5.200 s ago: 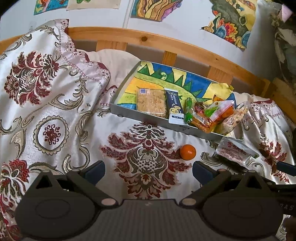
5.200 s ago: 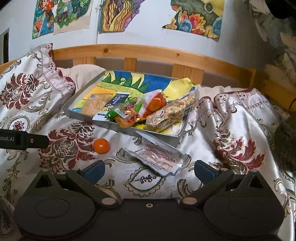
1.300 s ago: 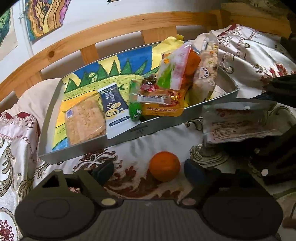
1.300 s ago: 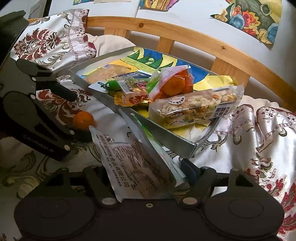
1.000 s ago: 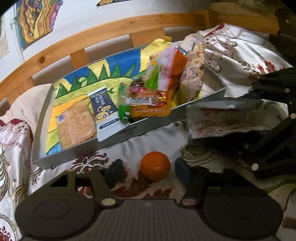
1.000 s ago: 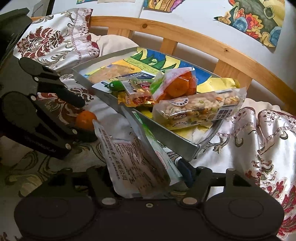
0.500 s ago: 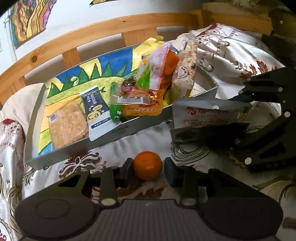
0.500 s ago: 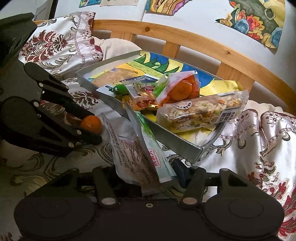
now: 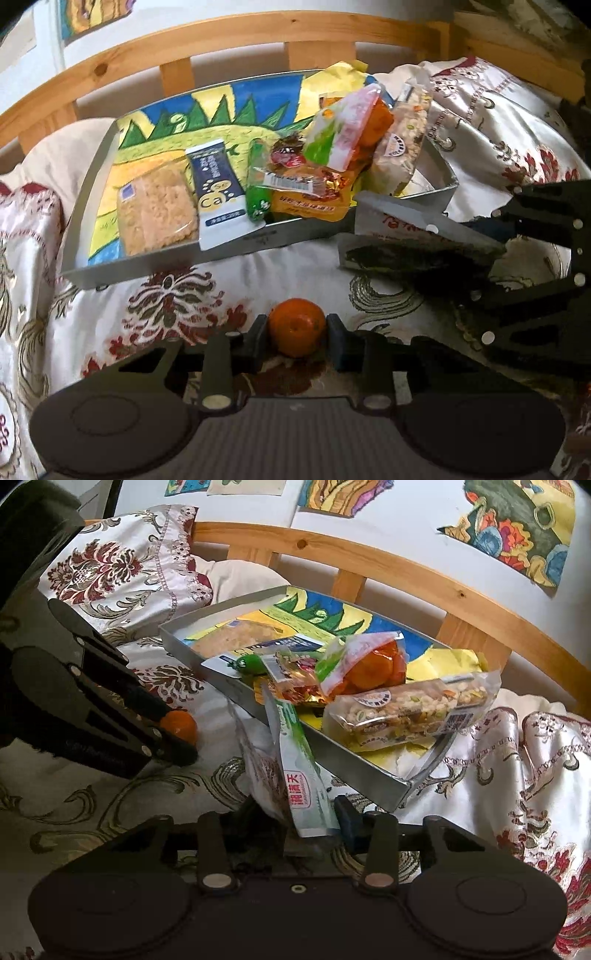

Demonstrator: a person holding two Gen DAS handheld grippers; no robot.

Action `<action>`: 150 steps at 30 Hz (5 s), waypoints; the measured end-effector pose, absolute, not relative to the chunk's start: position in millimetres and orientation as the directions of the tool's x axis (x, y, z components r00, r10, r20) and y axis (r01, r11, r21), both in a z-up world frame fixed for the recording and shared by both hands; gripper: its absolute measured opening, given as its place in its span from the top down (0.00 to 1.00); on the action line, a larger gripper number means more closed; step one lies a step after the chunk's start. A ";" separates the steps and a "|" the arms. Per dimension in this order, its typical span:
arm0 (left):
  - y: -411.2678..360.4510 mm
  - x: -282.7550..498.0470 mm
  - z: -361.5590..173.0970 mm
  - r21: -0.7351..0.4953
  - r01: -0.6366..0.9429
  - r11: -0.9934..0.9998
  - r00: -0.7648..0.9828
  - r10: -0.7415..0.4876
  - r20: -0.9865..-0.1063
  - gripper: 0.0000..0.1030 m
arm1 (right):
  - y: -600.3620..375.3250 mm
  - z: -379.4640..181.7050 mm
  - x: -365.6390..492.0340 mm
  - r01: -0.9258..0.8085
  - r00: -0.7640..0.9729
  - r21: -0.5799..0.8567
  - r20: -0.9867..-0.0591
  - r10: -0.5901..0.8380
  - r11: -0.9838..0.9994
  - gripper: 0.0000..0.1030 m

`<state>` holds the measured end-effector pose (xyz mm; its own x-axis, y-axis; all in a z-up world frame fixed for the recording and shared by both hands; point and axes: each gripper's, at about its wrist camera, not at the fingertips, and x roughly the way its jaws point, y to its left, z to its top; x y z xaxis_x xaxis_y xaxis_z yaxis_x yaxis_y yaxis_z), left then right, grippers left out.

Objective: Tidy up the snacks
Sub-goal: 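Close the right tool on the white packet while the left tool grips the mandarin, then lift and carry the white packet and mandarin over the dinosaur tray, then lower the white packet and mandarin into the tray and open both tools, then withdraw both tools up and away from the tray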

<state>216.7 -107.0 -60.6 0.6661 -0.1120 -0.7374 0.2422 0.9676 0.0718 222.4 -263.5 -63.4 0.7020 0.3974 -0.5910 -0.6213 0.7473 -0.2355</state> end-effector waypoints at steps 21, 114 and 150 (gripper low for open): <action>-88.4 196.2 -47.0 0.036 0.171 0.985 0.652 -0.086 -0.754 0.65 | -243.4 -60.9 188.4 -0.629 0.758 -0.412 -0.514 0.402 0.659 0.67; -60.2 287.6 5.9 -0.215 -0.183 0.959 0.843 0.041 -0.536 0.01 | -259.0 -1.0 271.3 -0.194 0.960 -0.154 -0.231 0.156 0.969 0.01; -26.2 140.8 9.4 -0.077 -0.242 0.967 0.836 0.168 -0.522 0.01 | -248.1 23.5 149.7 -0.243 0.938 -0.097 -0.278 0.209 0.965 0.01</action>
